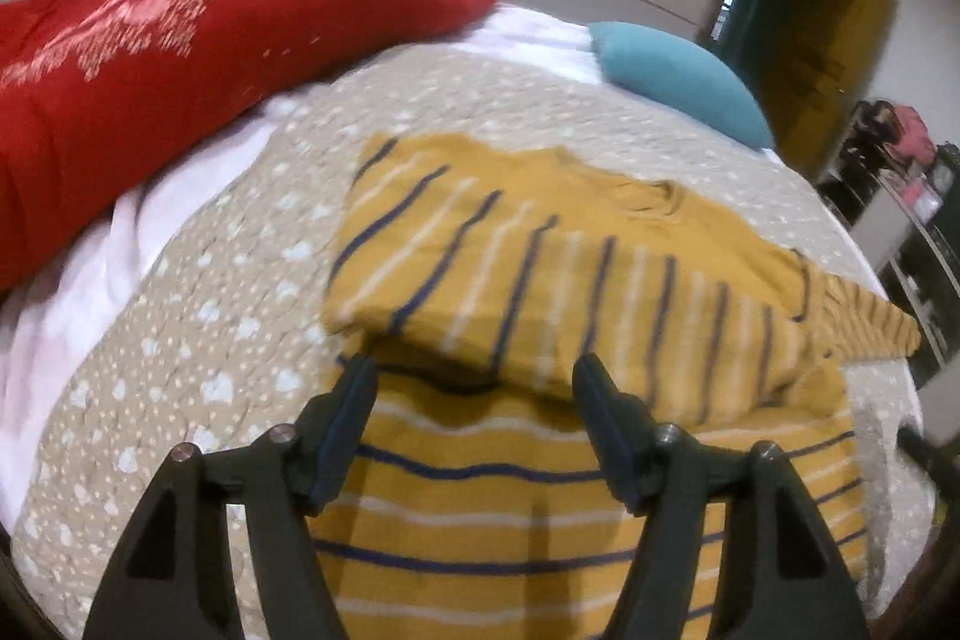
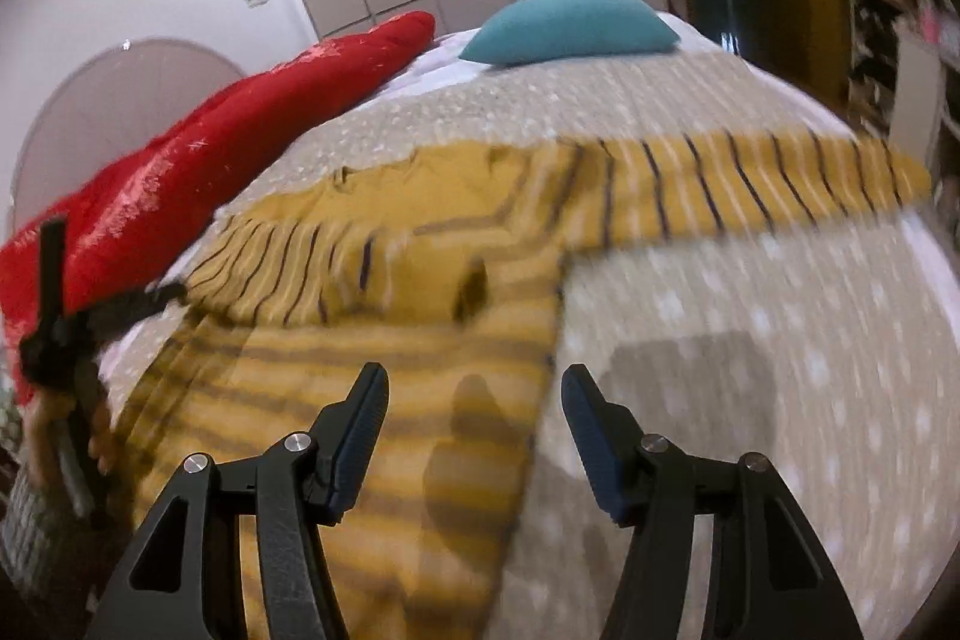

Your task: Fold small clothes

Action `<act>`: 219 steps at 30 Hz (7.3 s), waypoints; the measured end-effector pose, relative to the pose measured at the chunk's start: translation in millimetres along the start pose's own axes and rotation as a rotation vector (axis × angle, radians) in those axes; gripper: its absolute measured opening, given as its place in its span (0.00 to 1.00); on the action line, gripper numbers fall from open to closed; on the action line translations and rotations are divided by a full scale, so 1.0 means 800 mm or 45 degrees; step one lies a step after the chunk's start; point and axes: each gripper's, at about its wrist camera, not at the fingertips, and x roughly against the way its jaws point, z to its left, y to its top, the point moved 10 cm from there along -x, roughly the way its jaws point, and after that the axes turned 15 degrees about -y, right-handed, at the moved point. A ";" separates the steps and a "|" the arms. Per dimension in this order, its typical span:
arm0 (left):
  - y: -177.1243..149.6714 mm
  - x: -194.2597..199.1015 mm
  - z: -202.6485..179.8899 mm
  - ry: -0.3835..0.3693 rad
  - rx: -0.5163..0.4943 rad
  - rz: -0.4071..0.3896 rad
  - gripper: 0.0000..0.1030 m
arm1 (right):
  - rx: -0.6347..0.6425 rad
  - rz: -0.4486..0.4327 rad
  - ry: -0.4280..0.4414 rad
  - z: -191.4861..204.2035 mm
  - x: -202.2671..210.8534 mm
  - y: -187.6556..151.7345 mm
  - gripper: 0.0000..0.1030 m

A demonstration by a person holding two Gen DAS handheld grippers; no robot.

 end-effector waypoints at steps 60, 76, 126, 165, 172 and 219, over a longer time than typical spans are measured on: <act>-0.007 0.087 0.161 0.013 0.465 -0.293 0.77 | 0.388 0.099 0.137 0.253 -0.082 0.055 0.58; -0.020 0.093 0.188 0.066 0.427 -0.237 0.77 | 0.592 0.269 0.092 0.465 -0.200 0.038 0.09; -0.057 -0.013 0.016 0.049 -0.094 0.070 0.86 | -1.003 0.113 -0.109 -0.384 -0.168 0.054 0.58; -0.018 0.111 0.153 -0.064 0.303 -0.290 0.88 | 0.512 0.286 0.321 0.378 -0.145 0.032 0.24; -0.015 0.096 0.141 -0.126 0.312 -0.260 0.88 | 0.425 0.192 0.166 0.296 -0.132 0.058 0.39; 0.019 -0.031 0.063 -0.122 0.245 0.013 0.25 | -0.234 0.203 -0.124 -0.059 -0.072 -0.025 0.60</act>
